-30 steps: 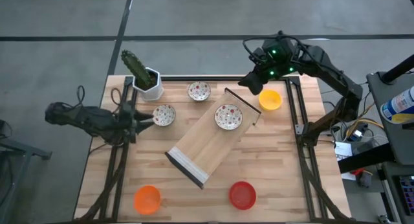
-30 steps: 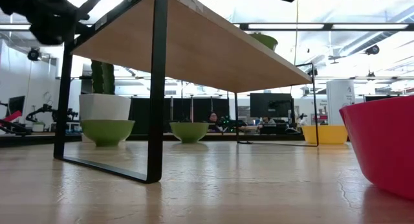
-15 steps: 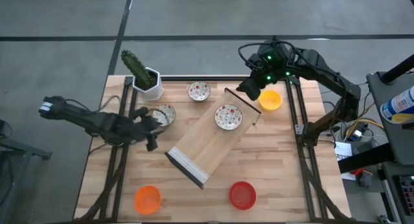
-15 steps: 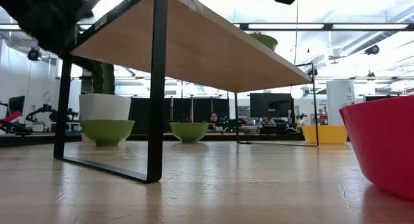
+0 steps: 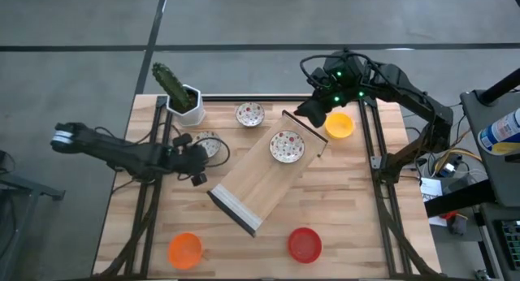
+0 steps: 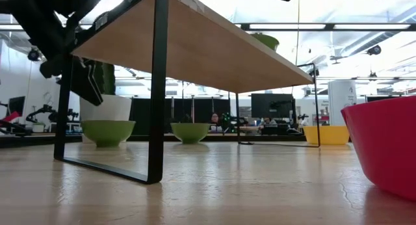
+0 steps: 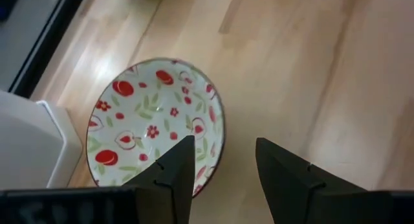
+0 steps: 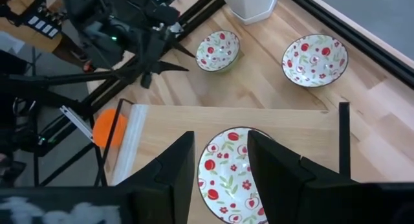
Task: Pick & Place Mini bowls
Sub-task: Stack the bottom white patterned bowl on the white patterned bowl on the shelf
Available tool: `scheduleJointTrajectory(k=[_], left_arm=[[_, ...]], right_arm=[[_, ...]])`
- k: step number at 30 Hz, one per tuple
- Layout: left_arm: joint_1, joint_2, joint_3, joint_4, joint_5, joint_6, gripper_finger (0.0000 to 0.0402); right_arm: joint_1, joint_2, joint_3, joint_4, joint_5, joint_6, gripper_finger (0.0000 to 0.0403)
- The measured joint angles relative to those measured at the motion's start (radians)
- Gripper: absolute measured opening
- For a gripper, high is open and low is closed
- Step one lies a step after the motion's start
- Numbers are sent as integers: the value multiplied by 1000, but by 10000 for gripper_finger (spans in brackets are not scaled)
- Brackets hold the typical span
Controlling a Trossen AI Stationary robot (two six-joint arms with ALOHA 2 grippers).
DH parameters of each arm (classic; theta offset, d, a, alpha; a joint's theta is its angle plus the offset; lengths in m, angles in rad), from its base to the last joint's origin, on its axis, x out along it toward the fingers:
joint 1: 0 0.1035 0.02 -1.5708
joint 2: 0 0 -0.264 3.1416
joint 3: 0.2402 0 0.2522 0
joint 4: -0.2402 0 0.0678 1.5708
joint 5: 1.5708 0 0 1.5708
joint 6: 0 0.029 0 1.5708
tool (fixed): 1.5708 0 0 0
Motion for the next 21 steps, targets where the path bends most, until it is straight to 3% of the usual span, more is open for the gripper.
scheduleJointTrajectory(k=[21], left_arm=[[146, 180, -29, 104, 120, 212, 156]], right_arm=[[10, 0, 0, 25, 2, 0, 137]])
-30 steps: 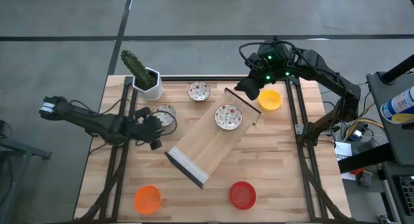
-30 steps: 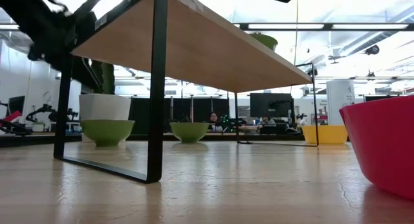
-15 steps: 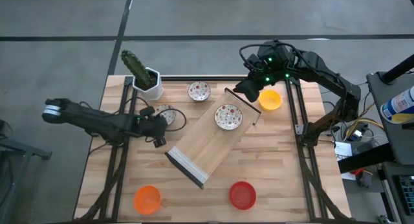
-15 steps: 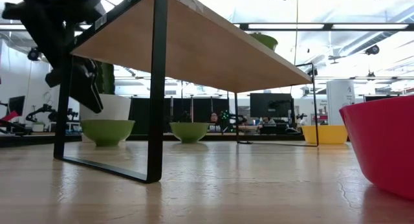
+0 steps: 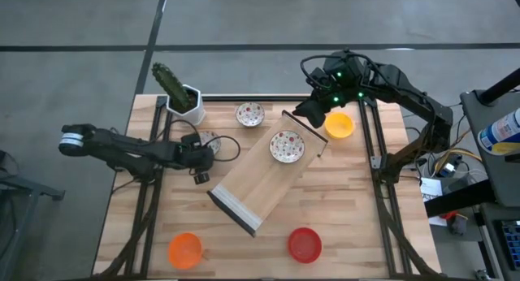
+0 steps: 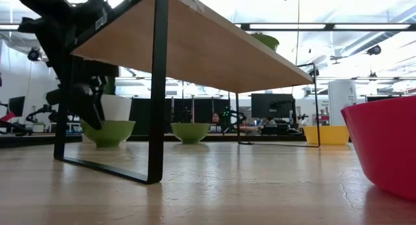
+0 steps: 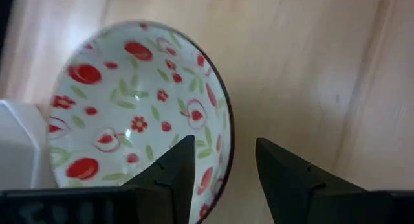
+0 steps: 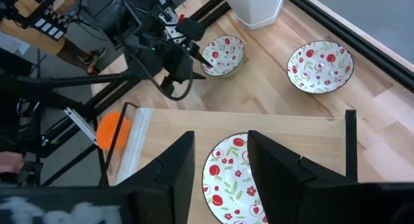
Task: Pick & Place Mini bowls
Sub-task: Stack the bottom white patterned bowl on the white patterned bowl on the shelf
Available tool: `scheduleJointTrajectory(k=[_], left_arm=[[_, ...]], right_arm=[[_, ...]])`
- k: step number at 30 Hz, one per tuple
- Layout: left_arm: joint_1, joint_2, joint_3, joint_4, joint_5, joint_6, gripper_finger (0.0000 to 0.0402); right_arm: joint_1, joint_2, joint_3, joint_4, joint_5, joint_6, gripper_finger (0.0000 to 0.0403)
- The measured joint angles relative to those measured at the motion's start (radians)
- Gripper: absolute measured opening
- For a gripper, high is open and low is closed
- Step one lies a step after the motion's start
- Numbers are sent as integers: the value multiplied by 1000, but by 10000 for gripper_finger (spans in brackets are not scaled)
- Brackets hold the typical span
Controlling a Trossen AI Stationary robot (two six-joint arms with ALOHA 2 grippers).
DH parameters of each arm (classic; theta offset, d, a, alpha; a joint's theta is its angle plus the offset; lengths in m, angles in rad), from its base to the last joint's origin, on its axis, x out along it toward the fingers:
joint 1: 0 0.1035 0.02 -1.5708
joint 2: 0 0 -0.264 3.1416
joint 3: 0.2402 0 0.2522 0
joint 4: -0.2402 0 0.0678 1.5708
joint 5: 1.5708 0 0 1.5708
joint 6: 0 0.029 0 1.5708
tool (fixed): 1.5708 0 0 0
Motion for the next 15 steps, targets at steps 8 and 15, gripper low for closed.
scheduleJointTrajectory(k=[8, 15], left_arm=[[3, 36, -4, 9, 3, 2, 104], [14, 41, -2, 12, -8, 7, 11]], right_arm=[[0, 0, 0, 0, 0, 0, 137], [0, 0, 0, 0, 0, 0, 137]])
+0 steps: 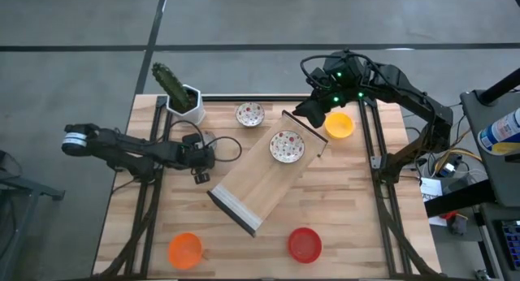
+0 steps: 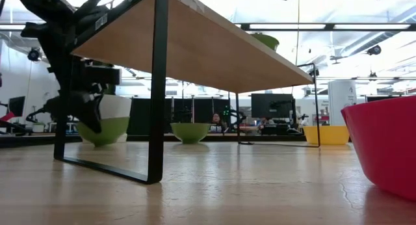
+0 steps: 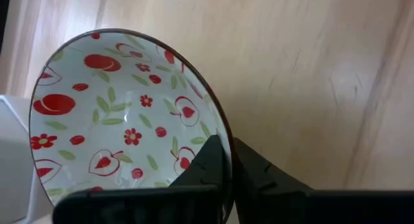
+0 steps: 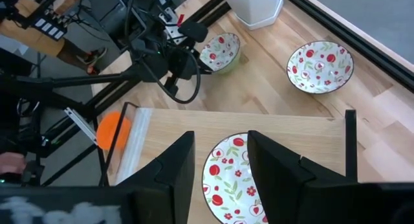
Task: Pick & Place Mini bowls
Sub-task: Stack the bottom white patterned bowl on the white patterned bowl on the shelf
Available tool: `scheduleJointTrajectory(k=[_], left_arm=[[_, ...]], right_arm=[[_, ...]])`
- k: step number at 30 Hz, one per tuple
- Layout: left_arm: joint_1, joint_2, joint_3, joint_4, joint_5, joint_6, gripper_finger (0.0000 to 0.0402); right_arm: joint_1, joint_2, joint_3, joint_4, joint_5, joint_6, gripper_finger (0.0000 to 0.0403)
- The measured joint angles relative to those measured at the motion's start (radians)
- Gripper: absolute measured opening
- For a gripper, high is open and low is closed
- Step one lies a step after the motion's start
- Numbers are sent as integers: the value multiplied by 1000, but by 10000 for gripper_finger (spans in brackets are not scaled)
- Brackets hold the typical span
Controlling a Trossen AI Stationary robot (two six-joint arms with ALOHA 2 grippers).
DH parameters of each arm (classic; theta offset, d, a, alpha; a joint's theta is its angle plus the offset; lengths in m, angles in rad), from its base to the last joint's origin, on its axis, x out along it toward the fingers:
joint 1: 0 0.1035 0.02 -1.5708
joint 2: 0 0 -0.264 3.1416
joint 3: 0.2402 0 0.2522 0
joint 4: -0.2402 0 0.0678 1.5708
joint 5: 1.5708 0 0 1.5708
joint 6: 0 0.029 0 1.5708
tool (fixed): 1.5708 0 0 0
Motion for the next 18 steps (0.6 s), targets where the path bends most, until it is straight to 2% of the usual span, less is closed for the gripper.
scheduleJointTrajectory(k=[6, 15, 18], left_arm=[[0, -47, 20, -38, 23, -22, 5], [0, -175, 148, -158, 42, -46, 3], [1, -212, 204, -180, 83, -53, 2]], right_arm=[[2, 0, 0, 0, 0, -1, 137], [6, 0, 0, -1, -1, -26, 137], [6, 0, 0, -1, -1, -31, 137]])
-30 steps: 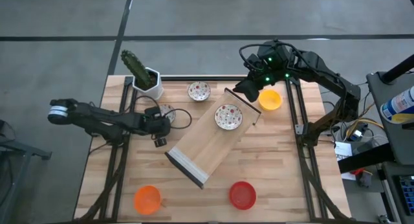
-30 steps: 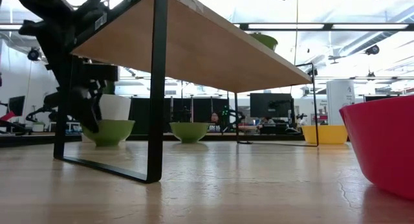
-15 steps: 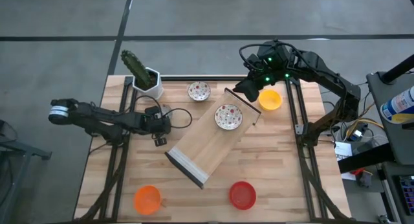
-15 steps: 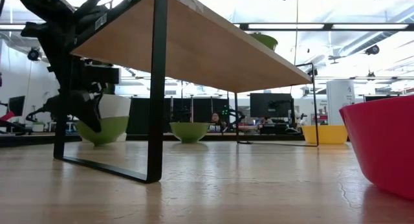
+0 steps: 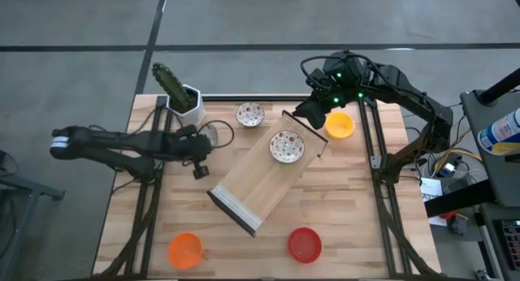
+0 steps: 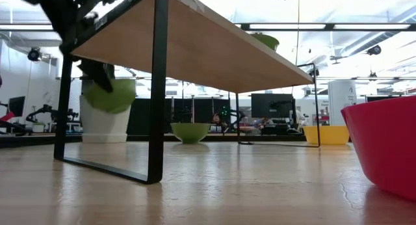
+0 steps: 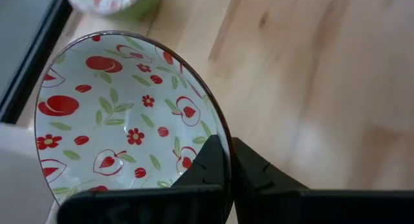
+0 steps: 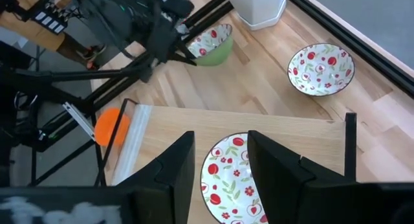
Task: Pick & Place Mini bowls
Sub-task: Stack the bottom white patterned bowl on the white patterned bowl on the shelf
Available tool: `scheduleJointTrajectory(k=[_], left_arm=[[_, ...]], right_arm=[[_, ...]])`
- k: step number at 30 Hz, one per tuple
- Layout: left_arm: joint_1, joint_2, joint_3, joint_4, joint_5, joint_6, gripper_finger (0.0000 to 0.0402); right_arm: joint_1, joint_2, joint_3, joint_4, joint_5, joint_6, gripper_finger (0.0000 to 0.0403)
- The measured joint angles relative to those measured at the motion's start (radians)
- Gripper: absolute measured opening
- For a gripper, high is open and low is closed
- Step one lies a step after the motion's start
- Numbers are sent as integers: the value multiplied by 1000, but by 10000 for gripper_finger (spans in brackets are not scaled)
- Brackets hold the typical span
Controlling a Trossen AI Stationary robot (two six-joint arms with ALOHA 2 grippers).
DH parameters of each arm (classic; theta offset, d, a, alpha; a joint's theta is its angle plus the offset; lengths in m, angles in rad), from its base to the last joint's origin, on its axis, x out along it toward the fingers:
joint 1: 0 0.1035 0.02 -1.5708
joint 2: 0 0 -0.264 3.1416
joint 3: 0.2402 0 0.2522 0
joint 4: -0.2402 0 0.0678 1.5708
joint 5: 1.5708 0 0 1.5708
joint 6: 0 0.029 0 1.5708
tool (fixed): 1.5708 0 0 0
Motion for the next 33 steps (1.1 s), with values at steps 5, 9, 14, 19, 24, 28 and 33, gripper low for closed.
scheduleJointTrajectory(k=[5, 9, 14, 19, 24, 28, 33], left_arm=[[-1, -57, 99, -7, 78, -22, 2], [-1, -92, 190, -7, 139, -66, 1], [-1, -129, 313, 10, 217, -122, 1], [-1, -158, 410, 121, 311, -169, 1], [-1, -172, 470, 249, 368, -189, 1], [0, -174, 488, 380, 459, -224, 1], [-1, -172, 484, 552, 584, -310, 1]], right_arm=[[0, 0, 0, 0, -1, -21, 137], [0, 0, 0, -1, -1, -27, 137], [0, 0, 0, 0, -3, -26, 137], [0, 0, -24, 68, -102, -20, 137], [1, 0, -108, 364, -361, 89, 137], [22, 0, -197, 635, -450, 202, 151], [56, 0, -298, 963, -464, 309, 196]])
